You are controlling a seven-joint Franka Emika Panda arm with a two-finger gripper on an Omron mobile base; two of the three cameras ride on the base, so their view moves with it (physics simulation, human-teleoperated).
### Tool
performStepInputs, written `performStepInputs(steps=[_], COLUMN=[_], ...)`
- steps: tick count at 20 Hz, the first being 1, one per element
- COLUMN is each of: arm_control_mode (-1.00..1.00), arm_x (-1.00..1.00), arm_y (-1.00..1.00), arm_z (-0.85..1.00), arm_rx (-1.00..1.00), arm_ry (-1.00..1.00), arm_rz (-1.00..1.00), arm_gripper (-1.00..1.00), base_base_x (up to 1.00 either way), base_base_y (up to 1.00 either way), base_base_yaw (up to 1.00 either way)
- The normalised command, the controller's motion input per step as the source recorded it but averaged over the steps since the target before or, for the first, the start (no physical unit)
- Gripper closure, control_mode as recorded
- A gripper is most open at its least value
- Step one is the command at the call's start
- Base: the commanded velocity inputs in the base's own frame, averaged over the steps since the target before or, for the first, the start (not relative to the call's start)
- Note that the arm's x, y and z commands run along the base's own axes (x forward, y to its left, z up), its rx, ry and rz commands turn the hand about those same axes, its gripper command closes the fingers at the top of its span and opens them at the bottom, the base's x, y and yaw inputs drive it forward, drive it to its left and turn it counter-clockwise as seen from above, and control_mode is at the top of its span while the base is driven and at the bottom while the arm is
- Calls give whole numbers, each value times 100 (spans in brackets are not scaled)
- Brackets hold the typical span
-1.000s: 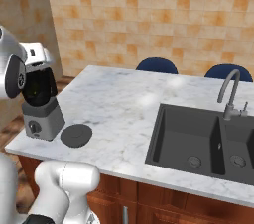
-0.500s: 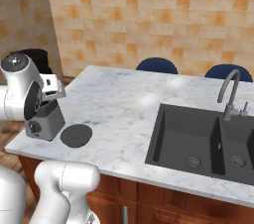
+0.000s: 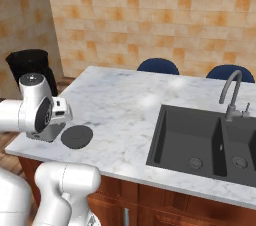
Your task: Grab the garlic and lime from the fridge, place them in the blender, close the lid, and turn on the blender to create a marinade.
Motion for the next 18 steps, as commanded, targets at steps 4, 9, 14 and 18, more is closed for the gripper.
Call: performStepInputs(steps=[4,9,14,18], arm_control_mode=[-100,-100,-100,-100], arm_x=[24,51,56,48], arm_y=[-7,0,0,-2], arm_z=[-55,-40,-44,-34], arm_rx=[-3,-3,-6,-11], arm_ry=[14,6,3,3], arm_rz=[0,0,0,0], arm_gripper=[-100,-100,-100,-100], base_base_x=[0,0,0,0], base_base_y=[0,0,0,0], base_base_yaw=[0,0,0,0])
